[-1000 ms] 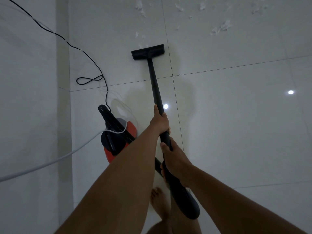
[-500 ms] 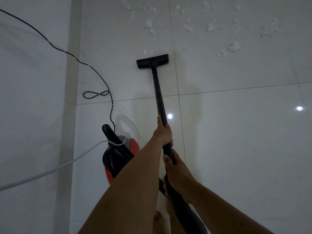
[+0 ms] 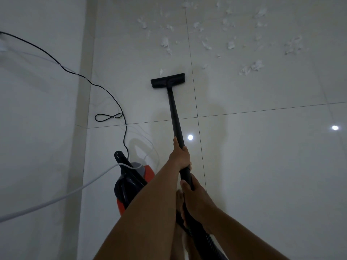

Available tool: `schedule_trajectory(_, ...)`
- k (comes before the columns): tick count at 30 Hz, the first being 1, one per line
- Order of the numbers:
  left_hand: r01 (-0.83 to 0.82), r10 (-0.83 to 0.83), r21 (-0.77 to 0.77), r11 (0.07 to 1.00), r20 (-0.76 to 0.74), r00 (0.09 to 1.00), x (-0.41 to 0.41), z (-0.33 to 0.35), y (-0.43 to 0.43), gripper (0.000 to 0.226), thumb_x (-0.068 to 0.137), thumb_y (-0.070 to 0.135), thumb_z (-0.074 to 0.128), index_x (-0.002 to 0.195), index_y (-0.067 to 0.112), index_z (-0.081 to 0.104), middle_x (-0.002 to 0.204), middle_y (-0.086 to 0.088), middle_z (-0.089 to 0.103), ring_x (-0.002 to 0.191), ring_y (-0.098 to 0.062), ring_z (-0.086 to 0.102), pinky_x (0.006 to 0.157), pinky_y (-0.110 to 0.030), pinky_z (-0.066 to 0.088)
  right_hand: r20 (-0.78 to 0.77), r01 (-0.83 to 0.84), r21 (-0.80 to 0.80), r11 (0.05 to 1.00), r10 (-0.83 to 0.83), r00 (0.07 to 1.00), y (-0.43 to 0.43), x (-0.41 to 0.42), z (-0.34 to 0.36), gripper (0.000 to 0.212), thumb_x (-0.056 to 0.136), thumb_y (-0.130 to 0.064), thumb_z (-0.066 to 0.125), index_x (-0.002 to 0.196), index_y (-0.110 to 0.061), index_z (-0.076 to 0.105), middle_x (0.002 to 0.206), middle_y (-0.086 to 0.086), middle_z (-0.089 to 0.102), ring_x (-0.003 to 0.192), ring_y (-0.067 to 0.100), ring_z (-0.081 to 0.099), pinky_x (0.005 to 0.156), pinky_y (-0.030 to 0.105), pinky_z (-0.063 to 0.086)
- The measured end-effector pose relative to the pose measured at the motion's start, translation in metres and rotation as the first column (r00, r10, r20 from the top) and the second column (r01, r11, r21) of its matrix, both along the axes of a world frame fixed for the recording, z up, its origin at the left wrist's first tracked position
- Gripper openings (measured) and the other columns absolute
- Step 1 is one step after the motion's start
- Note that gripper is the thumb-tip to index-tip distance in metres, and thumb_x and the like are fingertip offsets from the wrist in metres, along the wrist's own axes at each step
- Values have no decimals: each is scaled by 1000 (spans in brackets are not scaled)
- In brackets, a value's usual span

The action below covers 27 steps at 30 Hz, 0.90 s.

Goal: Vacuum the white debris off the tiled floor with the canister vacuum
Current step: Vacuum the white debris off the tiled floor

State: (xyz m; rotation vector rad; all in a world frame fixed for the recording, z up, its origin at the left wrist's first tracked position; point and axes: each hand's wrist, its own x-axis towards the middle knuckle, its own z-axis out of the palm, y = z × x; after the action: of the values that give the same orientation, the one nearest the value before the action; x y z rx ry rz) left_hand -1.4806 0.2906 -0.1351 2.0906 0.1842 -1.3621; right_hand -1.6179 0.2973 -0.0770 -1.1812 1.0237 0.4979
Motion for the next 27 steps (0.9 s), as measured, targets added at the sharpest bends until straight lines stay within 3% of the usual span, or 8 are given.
schedule_trajectory(2,-3,3,1,1000,-6,1000,1,9,-2,69,111,29,31,158,41,-17,80,-13,59,57,-17,56,59,-32,55,-1,-18,-19,1000,18,1000,-2,3,1,42,110,-44,37,151,-34,37,85,13,67,44,12,56,49,29,50)
schedule_trajectory(6,31,-30,-21,999,27,999,7,20,-7,65,112,28,28,160,34,-16,101,-3,53,63,-14,56,53,-23,47,-23,-49,-42,998,48,999,-8,11,2,49,110,-45,37,158,-35,29,99,20,73,43,10,55,44,23,48)
schedule_trajectory(9,44,-42,-24,999,44,998,17,16,-8,65,112,29,27,160,33,-17,99,-2,52,64,-13,56,50,-21,45,-18,-68,-69,995,67,998,-8,17,-7,50,110,-46,36,158,-36,27,106,20,74,44,7,55,44,20,48)
schedule_trajectory(14,19,-19,-6,1000,36,999,34,3,-10,66,112,31,27,159,36,-18,90,-7,59,60,-14,56,49,-23,47,16,-118,-146,982,121,992,-7,34,-25,49,110,-46,34,158,-39,29,136,3,64,105,19,67,91,33,56)
schedule_trajectory(17,11,-11,-4,1000,28,1000,45,0,-14,65,112,31,27,159,36,-18,124,-15,60,64,-12,56,46,-19,43,30,-116,-135,984,121,992,-13,43,-24,48,111,-43,33,158,-35,29,117,7,71,104,27,72,61,13,57)
schedule_trajectory(18,6,-6,-2,1000,27,1000,49,0,-15,65,112,31,27,159,36,-18,132,-15,58,66,-12,56,46,-18,42,29,-112,-130,985,117,993,-15,47,-22,49,111,-43,33,159,-35,29,113,6,71,101,29,73,56,13,56)
schedule_trajectory(23,-13,13,12,1000,34,999,76,-2,-25,65,112,32,27,159,36,-17,133,-15,56,65,-10,55,43,-16,38,-3,-125,-131,984,125,992,-25,74,-29,51,110,-47,33,160,-41,25,107,-10,64,72,4,67,57,13,53)
schedule_trajectory(27,-7,7,21,1000,39,999,101,-5,-33,65,112,32,27,159,36,-17,139,-16,55,64,-11,56,44,-16,39,24,-134,-144,981,139,990,-32,95,-37,51,110,-45,33,160,-43,23,106,-9,67,66,4,67,51,12,49)
